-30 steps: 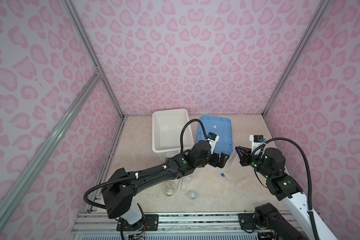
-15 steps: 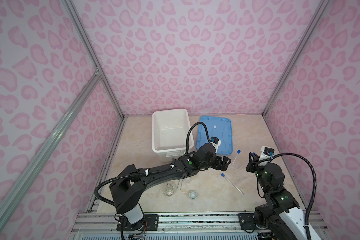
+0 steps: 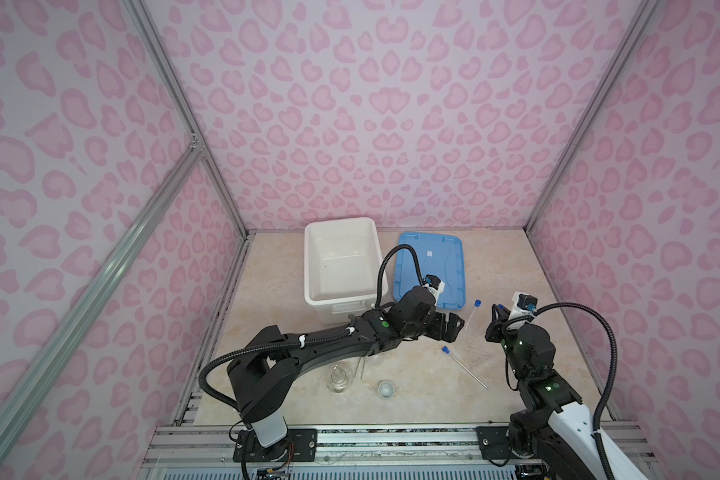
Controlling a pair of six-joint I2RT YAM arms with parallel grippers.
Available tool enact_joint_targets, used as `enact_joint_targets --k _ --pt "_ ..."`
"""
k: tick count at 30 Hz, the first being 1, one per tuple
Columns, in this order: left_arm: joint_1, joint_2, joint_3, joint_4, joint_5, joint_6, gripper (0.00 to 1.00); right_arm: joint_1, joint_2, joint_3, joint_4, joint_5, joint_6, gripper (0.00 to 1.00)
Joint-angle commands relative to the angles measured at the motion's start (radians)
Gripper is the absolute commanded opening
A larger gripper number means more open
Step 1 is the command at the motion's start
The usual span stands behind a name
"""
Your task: Organize the chemistry lab equipment
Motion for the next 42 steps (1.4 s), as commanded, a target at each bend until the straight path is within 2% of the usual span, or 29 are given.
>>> enact_joint_targets --k 1,17,22,25,28,30,33,36,40,42 --pt "0.000 0.012 0.012 -0.003 0.006 -0.003 0.98 0.008 0.017 -0.014 0.063 0.015 -0.024 0.14" --pt "0.006 0.055 0.049 -0.076 -0.025 -0.021 0.98 0.179 0.115 -0.036 0.133 0.215 -0.101 0.17" --pt "0.005 0.069 0.069 -0.120 -0.035 -0.016 0.98 0.182 0.101 -0.036 0.111 0.221 -0.093 0.41" --pt "0.005 0.082 0.099 -0.193 -0.056 0.006 0.99 0.181 0.067 -0.036 0.086 0.239 -0.083 0.48" --pt "0.005 0.103 0.165 -0.339 -0.088 -0.016 0.89 0.181 0.009 -0.016 0.038 0.252 -0.074 0.55" --pt "0.001 0.108 0.194 -0.409 -0.060 -0.047 0.86 0.181 -0.035 0.006 0.006 0.258 -0.073 0.60" --pt "-0.002 0.086 0.201 -0.426 0.002 -0.129 0.80 0.180 -0.089 0.046 -0.039 0.284 -0.057 0.70" --pt "0.000 0.050 0.241 -0.435 -0.025 -0.214 0.80 0.181 -0.120 0.086 -0.071 0.307 -0.038 0.83" --pt "-0.025 0.052 0.256 -0.424 -0.048 -0.456 0.81 0.179 -0.138 0.136 -0.137 0.321 -0.006 0.96" --pt "-0.049 0.076 0.262 -0.477 -0.090 -0.579 0.76 0.180 -0.143 0.157 -0.171 0.327 -0.004 0.98"
